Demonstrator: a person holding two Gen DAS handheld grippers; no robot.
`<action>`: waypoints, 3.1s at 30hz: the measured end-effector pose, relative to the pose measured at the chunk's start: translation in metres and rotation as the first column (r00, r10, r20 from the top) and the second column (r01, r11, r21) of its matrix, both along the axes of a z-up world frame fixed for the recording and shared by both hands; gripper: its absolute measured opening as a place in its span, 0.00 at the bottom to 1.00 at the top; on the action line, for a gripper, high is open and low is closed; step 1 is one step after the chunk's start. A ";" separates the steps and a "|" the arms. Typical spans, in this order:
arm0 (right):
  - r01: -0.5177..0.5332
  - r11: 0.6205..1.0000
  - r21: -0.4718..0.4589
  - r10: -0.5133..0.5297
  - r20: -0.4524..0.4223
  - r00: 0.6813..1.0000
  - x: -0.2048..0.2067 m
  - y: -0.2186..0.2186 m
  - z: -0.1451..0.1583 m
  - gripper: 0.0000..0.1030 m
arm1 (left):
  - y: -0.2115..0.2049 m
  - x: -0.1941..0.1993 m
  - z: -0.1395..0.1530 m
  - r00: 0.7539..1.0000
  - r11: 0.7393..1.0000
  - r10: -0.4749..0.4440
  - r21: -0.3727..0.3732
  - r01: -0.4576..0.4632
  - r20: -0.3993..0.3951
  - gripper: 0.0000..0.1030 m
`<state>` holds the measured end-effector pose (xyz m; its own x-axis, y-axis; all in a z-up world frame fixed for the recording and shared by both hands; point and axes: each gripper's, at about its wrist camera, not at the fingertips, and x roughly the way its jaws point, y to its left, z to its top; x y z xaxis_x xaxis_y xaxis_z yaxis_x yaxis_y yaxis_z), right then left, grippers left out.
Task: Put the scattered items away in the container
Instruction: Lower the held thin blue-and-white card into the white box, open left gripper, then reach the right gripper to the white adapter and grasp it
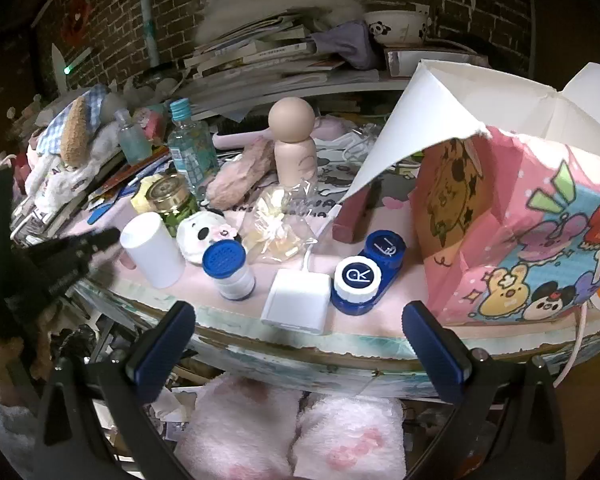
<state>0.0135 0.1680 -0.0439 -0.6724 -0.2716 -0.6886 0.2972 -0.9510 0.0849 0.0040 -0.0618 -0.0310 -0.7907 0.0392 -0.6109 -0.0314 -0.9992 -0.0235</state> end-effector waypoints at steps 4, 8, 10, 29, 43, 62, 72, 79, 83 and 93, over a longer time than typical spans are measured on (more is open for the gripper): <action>-0.021 1.000 -0.021 0.021 -0.006 1.000 0.001 0.000 -0.001 1.00 | 0.026 -0.004 0.044 0.990 0.992 -0.124 0.022 0.126 -0.065 0.04; -0.028 0.999 -0.044 0.027 -0.026 0.999 0.002 0.003 -0.001 1.00 | 0.071 -0.020 0.083 0.947 0.949 -0.308 0.049 0.313 -0.086 0.04; -0.025 0.999 -0.038 0.023 -0.034 0.999 0.002 0.004 -0.002 1.00 | 0.101 -0.032 0.100 0.913 0.914 -0.400 0.046 0.404 -0.075 0.04; -0.054 0.989 -0.141 0.061 0.047 0.997 -0.014 0.018 -0.026 1.00 | 0.281 -0.106 0.100 0.674 0.716 -0.673 0.036 0.698 0.304 0.08; -0.074 0.990 -0.121 0.078 0.031 0.996 -0.014 0.019 -0.028 1.00 | 0.239 -0.097 0.126 0.757 0.766 -0.643 0.066 0.640 0.121 0.80; -0.015 0.998 -0.061 0.008 -0.104 0.995 0.007 0.029 -0.035 0.38 | 0.052 -0.008 0.047 0.951 0.942 -0.290 0.143 0.304 -0.110 0.85; -0.034 0.999 -0.006 0.033 -0.142 0.989 0.013 -0.004 -0.037 0.32 | 0.027 0.002 0.023 0.952 0.929 -0.283 0.214 0.303 -0.118 0.85; 0.018 1.000 0.008 -0.017 -0.153 0.988 0.004 -0.023 -0.039 0.53 | 0.017 0.001 0.018 0.953 0.925 -0.279 0.231 0.300 -0.121 0.85; 0.038 0.998 0.048 -0.029 -0.184 0.982 0.001 -0.031 -0.040 0.53 | 0.013 0.000 0.016 0.952 0.923 -0.280 0.239 0.303 -0.126 0.85; 0.030 0.998 0.050 -0.018 -0.222 0.975 0.002 -0.017 -0.040 0.40 | 0.009 -0.004 0.013 0.954 0.918 -0.269 0.264 0.295 -0.131 0.85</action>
